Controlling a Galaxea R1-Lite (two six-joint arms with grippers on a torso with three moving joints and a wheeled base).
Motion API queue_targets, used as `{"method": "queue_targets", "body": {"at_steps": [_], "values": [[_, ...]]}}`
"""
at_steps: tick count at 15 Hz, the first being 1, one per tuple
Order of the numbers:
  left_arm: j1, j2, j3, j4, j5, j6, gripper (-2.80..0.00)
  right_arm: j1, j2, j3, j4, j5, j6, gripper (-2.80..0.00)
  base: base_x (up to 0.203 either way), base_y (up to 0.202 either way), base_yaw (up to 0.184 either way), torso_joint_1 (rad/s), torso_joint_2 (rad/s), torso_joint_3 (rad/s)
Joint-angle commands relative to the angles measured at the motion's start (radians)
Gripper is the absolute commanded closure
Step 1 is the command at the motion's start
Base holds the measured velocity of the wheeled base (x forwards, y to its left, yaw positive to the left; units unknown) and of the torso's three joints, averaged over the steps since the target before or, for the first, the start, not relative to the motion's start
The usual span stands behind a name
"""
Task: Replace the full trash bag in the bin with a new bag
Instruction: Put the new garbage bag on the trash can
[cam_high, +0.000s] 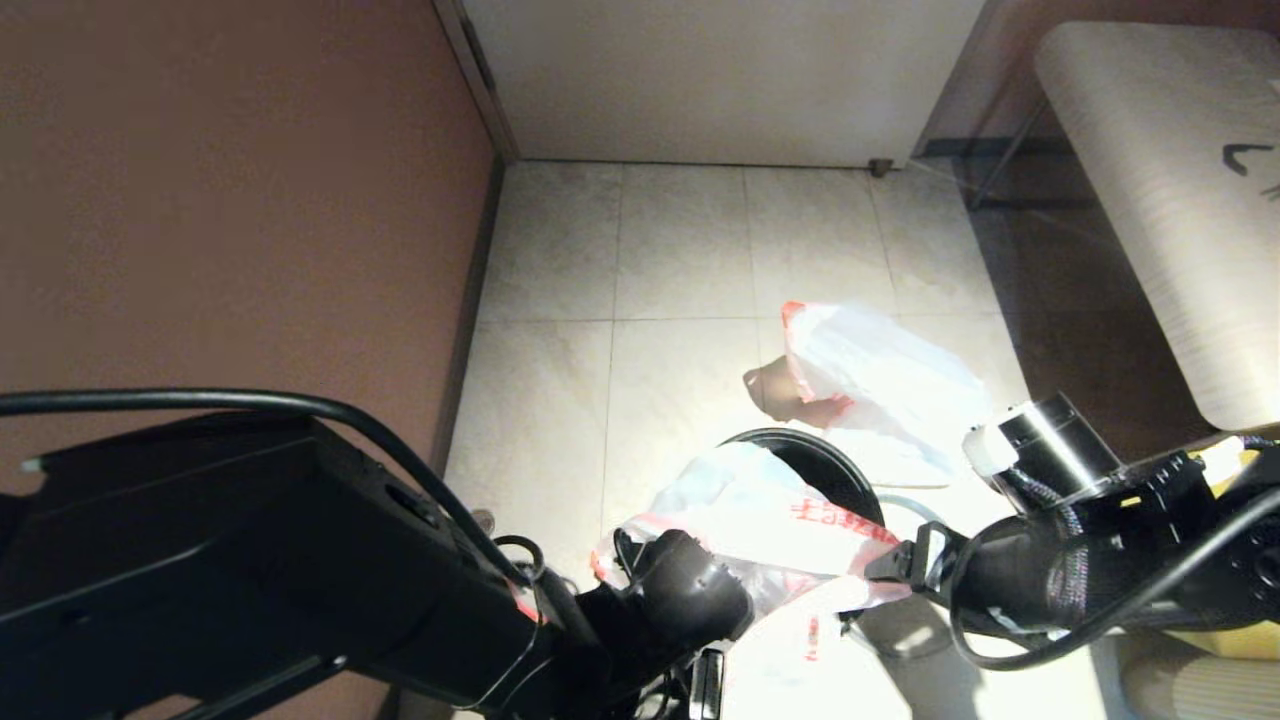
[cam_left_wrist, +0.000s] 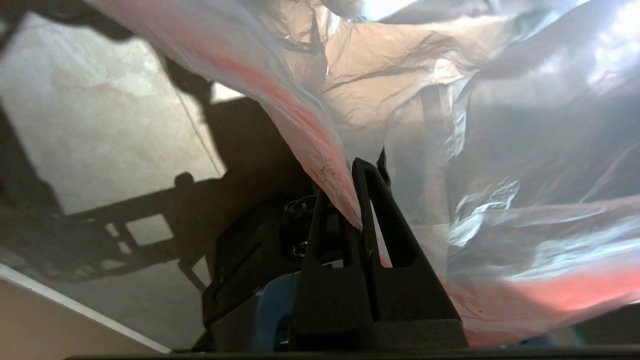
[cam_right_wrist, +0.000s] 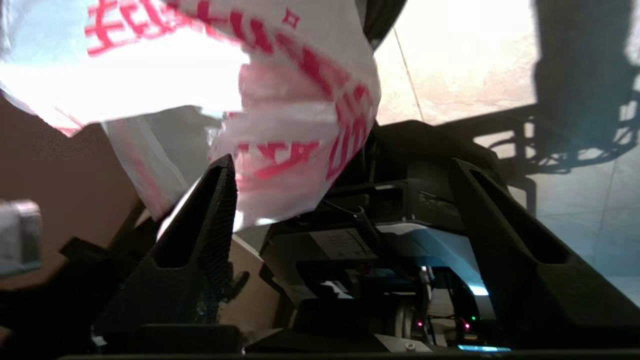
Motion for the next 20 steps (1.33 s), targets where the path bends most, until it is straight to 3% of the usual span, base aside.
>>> {"method": "queue_targets", "body": {"at_steps": [1,5,10,15,20], "values": [[-0.015,-0.006,0.046,-0.044,0.008,0.039,0.00,-0.001,0.006,-0.013,0.005,0.002,0.007,-2.80,0.000,0.000,0.000,0.000,0.00,0.000],[-0.081,0.004,0.127,-0.130,0.023,0.092,0.00,0.000,0.004,-0.039,0.099,0.003,-0.016,-2.80,0.000,0.000,0.000,0.000,0.00,0.000],[-0.141,0.048,0.186,-0.142,0.067,0.129,0.00,-0.001,0.024,-0.144,0.200,0.003,-0.038,-2.80,0.000,0.000,0.000,0.000,0.00,0.000],[-0.172,0.092,0.177,-0.143,0.120,0.165,0.00,0.010,-0.032,-0.155,0.209,-0.005,-0.089,-2.80,0.000,0.000,0.000,0.000,0.00,0.000],[-0.172,0.097,0.168,-0.172,0.123,0.167,0.00,0.009,-0.039,-0.187,0.188,-0.003,-0.157,-2.80,0.000,0.000,0.000,0.000,0.00,0.000]]}}
